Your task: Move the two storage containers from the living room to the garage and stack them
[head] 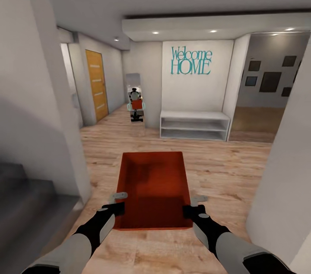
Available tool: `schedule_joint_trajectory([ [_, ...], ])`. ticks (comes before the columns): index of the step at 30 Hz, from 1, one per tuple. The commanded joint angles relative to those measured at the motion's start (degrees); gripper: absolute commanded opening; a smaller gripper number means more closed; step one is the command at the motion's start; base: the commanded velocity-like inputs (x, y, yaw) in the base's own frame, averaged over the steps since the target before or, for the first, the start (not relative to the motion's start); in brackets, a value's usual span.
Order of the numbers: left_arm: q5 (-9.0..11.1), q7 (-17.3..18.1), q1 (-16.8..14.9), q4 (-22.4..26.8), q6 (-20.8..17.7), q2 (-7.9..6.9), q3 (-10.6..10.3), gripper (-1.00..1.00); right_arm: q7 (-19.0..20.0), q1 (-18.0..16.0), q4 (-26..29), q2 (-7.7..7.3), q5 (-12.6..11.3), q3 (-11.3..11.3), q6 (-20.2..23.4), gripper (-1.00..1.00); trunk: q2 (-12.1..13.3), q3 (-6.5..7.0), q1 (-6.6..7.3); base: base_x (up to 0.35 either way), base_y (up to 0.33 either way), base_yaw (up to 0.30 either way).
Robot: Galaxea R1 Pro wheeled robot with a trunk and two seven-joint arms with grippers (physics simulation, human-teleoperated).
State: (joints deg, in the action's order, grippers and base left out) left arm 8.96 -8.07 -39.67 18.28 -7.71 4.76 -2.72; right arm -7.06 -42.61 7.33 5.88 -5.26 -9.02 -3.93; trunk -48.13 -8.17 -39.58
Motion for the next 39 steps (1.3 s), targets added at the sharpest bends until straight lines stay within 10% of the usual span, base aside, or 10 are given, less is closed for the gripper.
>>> schedule_joint_trajectory([
  [1,-0.88,-0.98,-0.05,2.20,0.06,-0.63,1.20,-1.00,-0.41,-0.02,-0.22,-0.34,-0.80,0.50,-0.29,-1.00,-0.07,-0.09,-0.04,0.323,0.000,0.000],
  [39,-0.88,-0.98,-0.05,2.20,0.06,-0.60,1.21,-1.00,-0.37,-0.02,-0.28,-0.40,-0.84,0.50,-0.20,-1.00,-0.07,-0.09,-0.04,0.323,0.000,0.115],
])
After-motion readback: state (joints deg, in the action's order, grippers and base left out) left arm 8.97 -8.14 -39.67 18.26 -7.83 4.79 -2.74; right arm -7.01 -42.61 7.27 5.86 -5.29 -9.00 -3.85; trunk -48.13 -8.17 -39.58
